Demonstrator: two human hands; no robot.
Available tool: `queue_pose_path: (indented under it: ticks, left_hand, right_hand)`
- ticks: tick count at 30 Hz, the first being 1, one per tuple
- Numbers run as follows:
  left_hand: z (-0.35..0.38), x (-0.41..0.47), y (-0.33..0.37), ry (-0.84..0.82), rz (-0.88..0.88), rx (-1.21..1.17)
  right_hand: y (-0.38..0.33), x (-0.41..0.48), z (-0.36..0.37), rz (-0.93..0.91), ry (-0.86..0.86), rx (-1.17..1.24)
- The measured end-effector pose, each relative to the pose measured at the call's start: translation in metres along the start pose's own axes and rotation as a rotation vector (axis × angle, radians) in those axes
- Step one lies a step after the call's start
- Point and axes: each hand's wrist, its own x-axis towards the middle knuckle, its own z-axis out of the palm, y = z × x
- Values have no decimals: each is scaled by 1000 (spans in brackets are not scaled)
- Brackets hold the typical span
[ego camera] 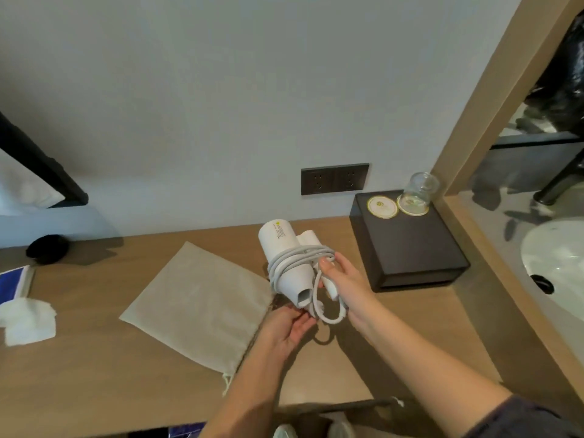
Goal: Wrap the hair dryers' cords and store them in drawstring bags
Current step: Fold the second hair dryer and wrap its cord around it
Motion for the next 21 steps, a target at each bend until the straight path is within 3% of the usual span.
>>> queue_pose_path:
  ticks: [6, 16, 21]
  left_hand:
    - [-15, 10, -33, -21, -111, -258]
    - [-33, 16, -41, 108, -208, -326]
    - [-29, 18, -42, 91, -225, -326]
  right_hand:
    - [45, 8, 0, 14, 74, 47]
    - [84, 26, -3, 56, 57, 40]
    - [102, 36, -1, 63, 64, 28]
